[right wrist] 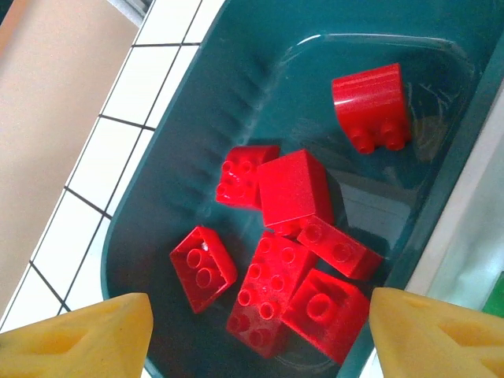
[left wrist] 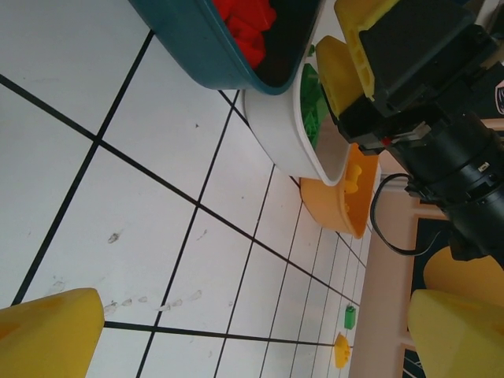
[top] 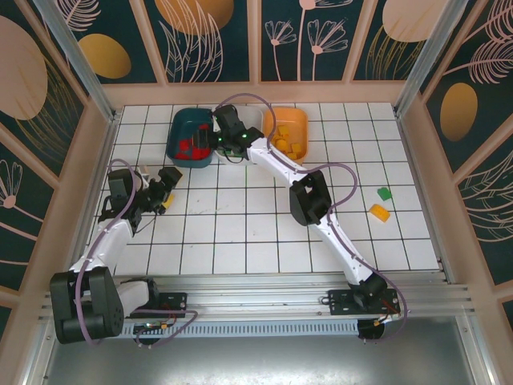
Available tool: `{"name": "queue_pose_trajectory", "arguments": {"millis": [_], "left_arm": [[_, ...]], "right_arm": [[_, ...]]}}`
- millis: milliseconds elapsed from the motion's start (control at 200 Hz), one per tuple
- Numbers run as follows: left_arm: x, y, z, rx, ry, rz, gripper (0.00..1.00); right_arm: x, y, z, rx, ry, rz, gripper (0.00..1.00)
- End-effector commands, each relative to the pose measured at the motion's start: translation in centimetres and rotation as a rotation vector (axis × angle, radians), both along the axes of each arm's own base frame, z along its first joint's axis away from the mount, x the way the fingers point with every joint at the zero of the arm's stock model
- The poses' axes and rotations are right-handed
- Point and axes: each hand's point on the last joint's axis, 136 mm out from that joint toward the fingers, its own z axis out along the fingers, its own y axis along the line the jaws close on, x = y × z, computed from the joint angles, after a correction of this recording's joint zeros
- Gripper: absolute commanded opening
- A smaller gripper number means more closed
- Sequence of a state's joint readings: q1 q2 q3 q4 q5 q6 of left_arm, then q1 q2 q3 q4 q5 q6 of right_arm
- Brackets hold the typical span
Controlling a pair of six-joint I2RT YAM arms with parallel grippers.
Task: Sort the legos into containers by color
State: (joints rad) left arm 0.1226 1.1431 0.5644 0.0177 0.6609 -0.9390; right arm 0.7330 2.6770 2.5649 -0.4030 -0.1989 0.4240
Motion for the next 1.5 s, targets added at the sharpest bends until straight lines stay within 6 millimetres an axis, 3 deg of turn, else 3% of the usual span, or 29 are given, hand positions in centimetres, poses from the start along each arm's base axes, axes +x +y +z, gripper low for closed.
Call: {"name": "queue_pose_trajectory", "arguments": {"millis": [0, 150, 205, 295, 390, 510, 596, 656, 736, 886, 976, 1076, 1251, 1361, 1491], "left_arm": [[0.4, -0.2, 3.0, 0.009, -0.092, -0.033, 0.99], [0.3, -0.6, 5.3, -0.002, -0.179, -0.031, 0.99], [0.2, -1.1, 6.1, 0.005, -0.212, -0.039, 0.99], [0.0, -3.1, 6.8, 0.024, -0.247, -0.077, 0.98], [-0.4, -6.9, 6.8, 0.03, -0.271, -0.167, 0.99], [-1.3, -12.2, 5.7, 0.037, -0.283, -0.286, 0.98], [-2.2, -15.9, 4.8, 0.027, -0.287, -0.383, 0.98], [-2.7, -18.0, 4.2, 0.021, -0.288, -0.44, 0.98], [-3.2, -19.7, 3.2, 0.012, -0.279, -0.488, 0.99], [-3.0, -20.7, 1.5, 0.015, -0.251, -0.525, 0.98], [-2.9, -21.0, 0.8, 0.019, -0.239, -0.547, 0.99], [-3.1, -21.1, 0.0, 0.028, -0.226, -0.567, 0.99], [-3.0, -21.2, -0.7, 0.043, -0.213, -0.577, 0.98], [-2.8, -21.3, -1.1, 0.045, -0.203, -0.578, 0.99], [-2.7, -21.5, -1.4, 0.044, -0.188, -0.581, 0.99]], "right_arm": [[-0.2, -1.1, 9.5, 0.047, -0.133, -0.036, 0.73], [-1.7, -5.1, 15.1, -0.023, -0.204, -0.137, 0.7], [-2.5, -7.8, 16.2, -0.069, -0.221, -0.2, 0.7], [-4.3, -13.8, 16.2, -0.151, -0.216, -0.321, 0.71], [-6.7, -23.0, 13.1, -0.239, -0.135, -0.483, 0.73], [-10.2, -38.0, 8.4, -0.25, 0.048, -0.771, 0.75], [-14.3, -47.9, 5.4, -0.253, 0.153, -1.017, 0.81], [-17.0, -53.0, 3.7, -0.25, 0.201, -1.141, 0.87], [-19.5, -57.1, 1.7, -0.224, 0.254, -1.23, 0.91], [-21.1, -58.8, -3.1, -0.141, 0.366, -1.238, 0.97], [-21.7, -59.5, -6.5, -0.186, 0.456, -1.24, 0.97], [-21.2, -59.4, -8.3, -0.199, 0.491, -1.208, 0.97], [-18.8, -57.5, -9.3, -0.223, 0.495, -1.108, 0.92], [-17.0, -54.1, -9.0, -0.209, 0.469, -0.988, 0.86], [-15.1, -50.4, -7.2, -0.156, 0.424, -0.872, 0.8]]}}
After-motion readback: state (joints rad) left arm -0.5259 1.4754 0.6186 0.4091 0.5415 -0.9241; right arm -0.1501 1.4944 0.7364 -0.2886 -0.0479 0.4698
